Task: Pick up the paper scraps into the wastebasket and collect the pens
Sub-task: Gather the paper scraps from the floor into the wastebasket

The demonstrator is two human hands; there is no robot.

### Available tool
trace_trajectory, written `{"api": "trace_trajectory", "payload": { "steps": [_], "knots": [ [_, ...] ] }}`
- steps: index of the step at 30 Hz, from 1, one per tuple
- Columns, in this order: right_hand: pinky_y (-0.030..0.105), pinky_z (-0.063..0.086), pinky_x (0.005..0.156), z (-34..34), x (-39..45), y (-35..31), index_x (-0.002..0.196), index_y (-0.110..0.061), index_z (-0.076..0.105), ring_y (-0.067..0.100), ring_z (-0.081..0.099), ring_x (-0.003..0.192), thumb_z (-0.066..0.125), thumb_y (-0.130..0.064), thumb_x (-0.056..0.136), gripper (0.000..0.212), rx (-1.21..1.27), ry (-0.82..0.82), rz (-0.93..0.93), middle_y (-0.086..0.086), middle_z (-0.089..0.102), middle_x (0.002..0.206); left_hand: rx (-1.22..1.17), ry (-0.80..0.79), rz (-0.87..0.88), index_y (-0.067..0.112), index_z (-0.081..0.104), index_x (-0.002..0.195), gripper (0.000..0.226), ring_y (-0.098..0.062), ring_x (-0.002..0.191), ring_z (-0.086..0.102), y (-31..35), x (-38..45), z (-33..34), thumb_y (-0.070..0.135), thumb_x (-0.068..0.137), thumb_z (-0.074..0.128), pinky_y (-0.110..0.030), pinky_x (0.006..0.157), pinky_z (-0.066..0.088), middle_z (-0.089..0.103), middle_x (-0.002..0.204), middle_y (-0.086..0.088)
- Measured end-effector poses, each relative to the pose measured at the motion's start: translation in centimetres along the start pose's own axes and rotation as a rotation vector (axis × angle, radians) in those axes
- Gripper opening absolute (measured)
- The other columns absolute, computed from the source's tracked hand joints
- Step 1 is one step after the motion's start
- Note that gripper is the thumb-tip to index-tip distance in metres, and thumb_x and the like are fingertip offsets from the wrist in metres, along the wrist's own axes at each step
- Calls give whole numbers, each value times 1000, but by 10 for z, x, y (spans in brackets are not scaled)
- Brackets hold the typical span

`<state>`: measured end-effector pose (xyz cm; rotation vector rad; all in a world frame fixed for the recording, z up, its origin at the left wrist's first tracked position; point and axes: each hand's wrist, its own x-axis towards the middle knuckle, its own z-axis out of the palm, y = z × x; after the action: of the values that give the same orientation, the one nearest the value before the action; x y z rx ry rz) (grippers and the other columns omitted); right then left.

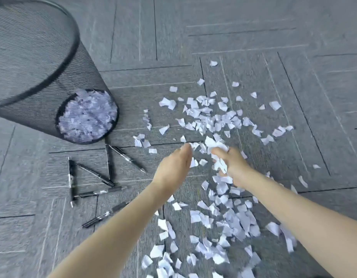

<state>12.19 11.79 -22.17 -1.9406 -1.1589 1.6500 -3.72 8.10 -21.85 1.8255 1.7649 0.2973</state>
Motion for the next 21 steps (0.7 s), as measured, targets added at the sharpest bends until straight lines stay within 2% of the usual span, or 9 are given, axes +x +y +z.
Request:
{"api": "trace_trajectory", "payload": {
  "steps": [3,6,8,11,14,16,18,19,21],
  "knots": [
    [17,31,37,18,-18,-62,78,-12,55,9,41,35,59,-31,85,21,199,-145,-14,2,39,56,-100,225,64,10,30,81,23,-30,52,39,5,-10,-68,25,99,28,-34,50,24,38,55,-1],
    [12,22,32,31,-38,-123,72,-13,53,5,31,28,56,-22,87,18,324,-274,-104,-1,39,51,-161,452,77,12,31,80,21,-16,48,36,2,-14,-143,23,98,31,-32,52,16,37,54,6],
    [11,22,30,47,-50,-164,64,-15,52,3,35,29,54,-22,88,25,388,-376,-149,-7,46,42,-168,603,38,11,37,82,20,-8,49,39,-8,-18,-193,21,99,33,-30,53,18,41,55,7],
    [9,21,28,72,-67,-216,62,-19,47,0,37,27,49,-20,91,29,454,-470,-177,-9,45,35,-171,731,-111,7,46,88,26,-17,57,46,-33,-16,-248,25,99,30,-31,55,29,50,63,2],
    [4,19,32,99,-85,-257,65,-19,45,0,36,26,48,-15,91,27,535,-528,-156,-8,43,35,-255,726,-364,7,49,88,30,-25,74,50,-79,-6,-277,26,96,27,-30,62,32,59,80,-4],
    [4,20,29,115,-92,-282,63,-20,42,1,36,25,49,-15,90,29,582,-551,-117,-8,40,33,-372,651,-536,1,49,107,35,-29,83,54,-103,2,-284,27,97,28,-31,70,35,60,103,-15],
    [4,21,27,131,-97,-309,61,-21,37,0,35,24,48,-17,91,32,589,-578,-105,-9,36,32,-599,593,-635,-1,35,127,47,-27,77,55,-113,8,-290,35,97,33,-33,68,41,53,110,-17],
    [4,20,27,140,-99,-321,60,-21,35,1,34,23,47,-19,91,34,582,-600,-113,-9,34,31,-695,579,-659,0,28,134,55,-28,83,57,-116,9,-292,39,96,36,-35,71,45,50,117,-18],
    [6,17,27,162,-98,-342,57,-20,32,2,30,23,45,-21,92,37,540,-606,-145,-9,32,29,-744,576,-654,5,17,143,66,-33,118,48,-124,11,-295,45,94,38,-41,94,41,39,139,-18]
  ]
}}
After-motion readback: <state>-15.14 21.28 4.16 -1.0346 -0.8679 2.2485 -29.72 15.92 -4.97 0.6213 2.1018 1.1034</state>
